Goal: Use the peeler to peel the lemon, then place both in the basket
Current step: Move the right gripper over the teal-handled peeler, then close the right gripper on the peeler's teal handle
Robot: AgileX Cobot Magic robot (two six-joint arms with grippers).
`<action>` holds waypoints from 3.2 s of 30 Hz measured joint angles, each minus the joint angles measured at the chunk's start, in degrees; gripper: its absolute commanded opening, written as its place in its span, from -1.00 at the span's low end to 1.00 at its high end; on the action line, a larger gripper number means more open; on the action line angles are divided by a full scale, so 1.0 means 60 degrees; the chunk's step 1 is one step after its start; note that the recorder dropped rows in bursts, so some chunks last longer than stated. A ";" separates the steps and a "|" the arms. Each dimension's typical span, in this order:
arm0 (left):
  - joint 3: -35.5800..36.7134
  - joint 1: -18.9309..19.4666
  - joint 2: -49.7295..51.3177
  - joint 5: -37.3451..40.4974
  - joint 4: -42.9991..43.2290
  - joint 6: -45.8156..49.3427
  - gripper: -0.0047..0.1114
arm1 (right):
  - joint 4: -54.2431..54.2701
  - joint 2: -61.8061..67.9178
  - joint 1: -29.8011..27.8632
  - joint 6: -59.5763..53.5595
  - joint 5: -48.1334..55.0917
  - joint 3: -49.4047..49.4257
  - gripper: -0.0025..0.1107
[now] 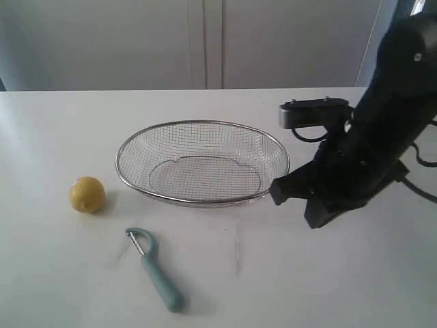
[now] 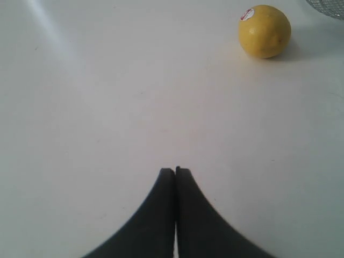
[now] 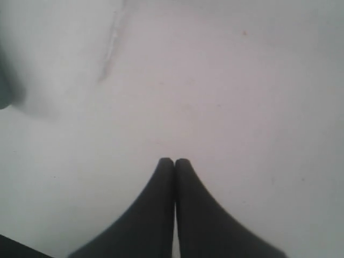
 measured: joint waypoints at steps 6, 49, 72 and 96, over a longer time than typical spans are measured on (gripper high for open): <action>0.0000 0.0000 0.0000 0.0000 0.0000 0.0000 -0.92 | 0.0024 0.0442 0.1082 0.0309 -0.0187 -0.0708 -0.96; 0.0000 0.0000 0.0000 0.0000 0.0000 0.0000 -0.92 | -0.1315 0.5140 0.5178 0.1729 -0.0598 -0.3934 -0.41; 0.0000 0.0000 0.0000 0.0000 0.0000 0.0000 -0.92 | -0.1708 0.5583 0.5178 0.1750 -0.0694 -0.3950 -0.28; 0.0000 0.0000 0.0000 0.0000 0.0000 0.0000 -0.92 | -0.1774 0.5705 0.5178 0.1750 -0.0578 -0.3950 -0.96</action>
